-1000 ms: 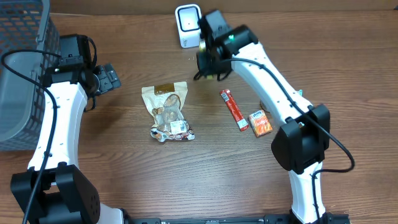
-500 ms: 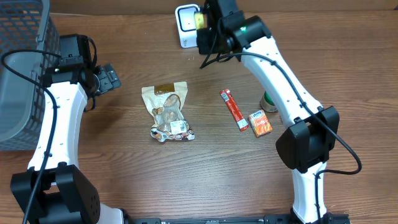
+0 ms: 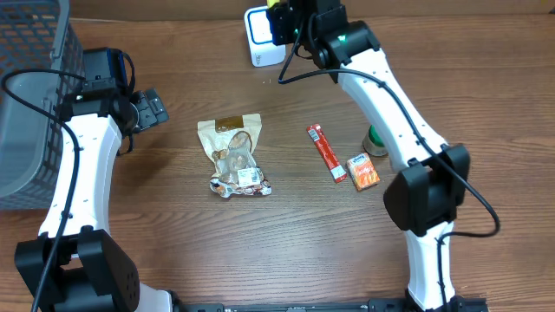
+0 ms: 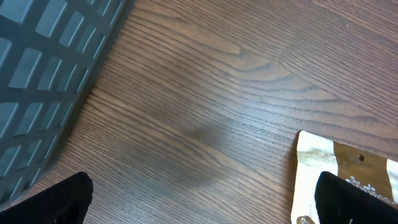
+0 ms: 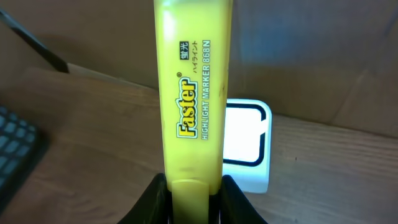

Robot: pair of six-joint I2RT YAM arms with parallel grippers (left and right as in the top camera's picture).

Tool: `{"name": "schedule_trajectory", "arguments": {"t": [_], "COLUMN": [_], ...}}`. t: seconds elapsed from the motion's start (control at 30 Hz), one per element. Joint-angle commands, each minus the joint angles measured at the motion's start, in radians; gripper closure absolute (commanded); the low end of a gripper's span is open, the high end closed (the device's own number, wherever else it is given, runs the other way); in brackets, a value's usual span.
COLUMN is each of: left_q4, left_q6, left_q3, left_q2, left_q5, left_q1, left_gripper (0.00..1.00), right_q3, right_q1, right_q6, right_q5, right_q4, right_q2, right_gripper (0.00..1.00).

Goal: Scan the item barcode
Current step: 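Hold the yellow highlighter in front of the white scanner, then carry the highlighter right and release it beside the sausage sticks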

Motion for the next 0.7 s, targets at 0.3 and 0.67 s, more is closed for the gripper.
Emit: {"name": "schedule_trajectory", "arguments": {"t": [0.3, 0.67], "left_q4": [0.002, 0.002], "left_q6": [0.019, 0.019], "left_q3": [0.014, 0.014], "left_q2": [-0.014, -0.014], "left_q5": [0.008, 0.008], "left_q1": [-0.007, -0.007], "left_gripper": [0.0, 0.0], "right_q3": [0.018, 0.015], "right_q1": [0.004, 0.003], "right_q6": [-0.064, -0.063], "right_q5": [0.092, 0.091], "right_q4": [0.128, 0.132], "right_q2": [0.261, 0.267], "right_gripper": [0.96, 0.96]}}
